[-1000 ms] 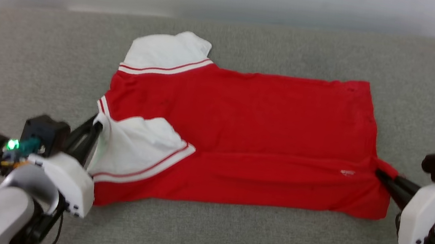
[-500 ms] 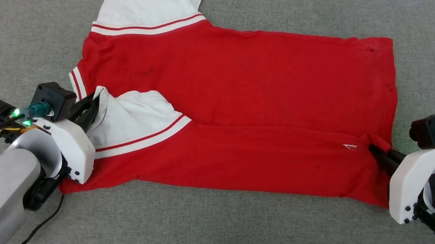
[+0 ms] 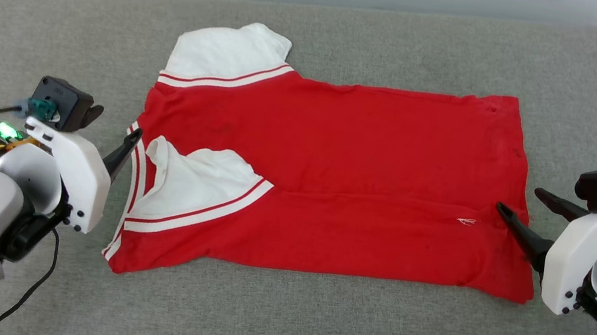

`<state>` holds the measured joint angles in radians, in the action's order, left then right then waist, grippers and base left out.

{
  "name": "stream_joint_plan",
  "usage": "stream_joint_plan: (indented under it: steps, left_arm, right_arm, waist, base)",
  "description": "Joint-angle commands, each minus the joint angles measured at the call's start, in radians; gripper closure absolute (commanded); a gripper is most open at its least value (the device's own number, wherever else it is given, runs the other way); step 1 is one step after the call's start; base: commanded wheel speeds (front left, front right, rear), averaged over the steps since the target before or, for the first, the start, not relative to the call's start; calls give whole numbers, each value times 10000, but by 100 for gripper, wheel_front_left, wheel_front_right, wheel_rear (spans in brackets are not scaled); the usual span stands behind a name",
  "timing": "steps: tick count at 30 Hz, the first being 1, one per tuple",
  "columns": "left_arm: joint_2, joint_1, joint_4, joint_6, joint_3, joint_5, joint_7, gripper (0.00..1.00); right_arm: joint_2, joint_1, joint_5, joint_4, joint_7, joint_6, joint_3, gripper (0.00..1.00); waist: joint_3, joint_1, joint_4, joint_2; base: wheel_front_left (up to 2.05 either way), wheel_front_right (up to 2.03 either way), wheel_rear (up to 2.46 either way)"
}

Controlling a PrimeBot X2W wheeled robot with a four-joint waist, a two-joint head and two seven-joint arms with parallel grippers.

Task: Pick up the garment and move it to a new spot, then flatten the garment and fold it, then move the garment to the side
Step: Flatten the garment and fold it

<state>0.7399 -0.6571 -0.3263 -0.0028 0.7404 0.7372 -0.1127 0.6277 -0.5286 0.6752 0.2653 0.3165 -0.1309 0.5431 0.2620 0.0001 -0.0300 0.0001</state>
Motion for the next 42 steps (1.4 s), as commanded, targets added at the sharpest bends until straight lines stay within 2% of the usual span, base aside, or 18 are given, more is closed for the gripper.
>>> stream_joint_plan:
  steps: [1, 8, 14, 20, 24, 25, 26, 29, 34, 42]
  left_arm:
    - [37, -76, 57, -38, 23, 92, -102, 0]
    - [705, -541, 1276, -654, 528, 1237, -3630, 0]
    - [922, -672, 1545, -831, 1044, 2297, -6236, 0]
    - [721, -152, 802, -753, 1632, 2740, -7446, 0]
    - [496, -10, 286, -893, 2040, 2549, -7488, 0]
    - [420, 16, 154, -901, 2057, 2580, -7461, 35]
    - [359, 26, 41, -907, 2072, 2603, -7418, 100]
    - [242, -42, -75, -1026, 2105, 2624, -7249, 100]
    - [466, -297, 55, -1153, 2074, 2548, -6963, 100]
    - [840, -544, 894, -1214, 1971, 2529, -6629, 100]
  right_arm:
    - [9, 95, -57, -30, -22, 4, -32, 0]
    - [-64, 487, -161, -280, 137, 4, -277, 0]
    - [-171, 519, -170, -502, 336, 4, -243, 0]
    - [-459, 172, -84, -375, 435, 4, 58, 0]
    - [-553, -78, -68, -238, 436, 4, 295, 0]
    - [-570, -167, -71, -190, 386, 5, 316, 0]
    - [-596, -248, -68, -171, 375, 5, 366, 0]
    - [-458, -557, -59, -143, 376, 5, 498, 0]
    - [244, -1316, -97, -364, 1000, 5, 1115, 0]
    - [1910, -2518, 987, -872, 3925, 5, 2978, 0]
  waist:
    - [-139, -1, 67, -1]
    - [-402, -1, 169, -1]
    - [-310, -1, 49, -1]
    - [16, -1, -296, -1]
    - [97, -1, -416, -1]
    - [82, -1, -433, -1]
    - [52, -1, -444, -1]
    - [-122, -1, -450, -1]
    - [-466, -1, -383, -1]
    - [-569, -1, -180, -1]
  base:
    - [0, 0, 0]
    - [0, 0, 0]
    - [0, 0, 0]
    - [0, 0, 0]
    - [0, 0, 0]
    - [0, 0, 0]
    - [0, 0, 0]
    - [0, 0, 0]
    - [0, 0, 0]
    - [0, 0, 0]
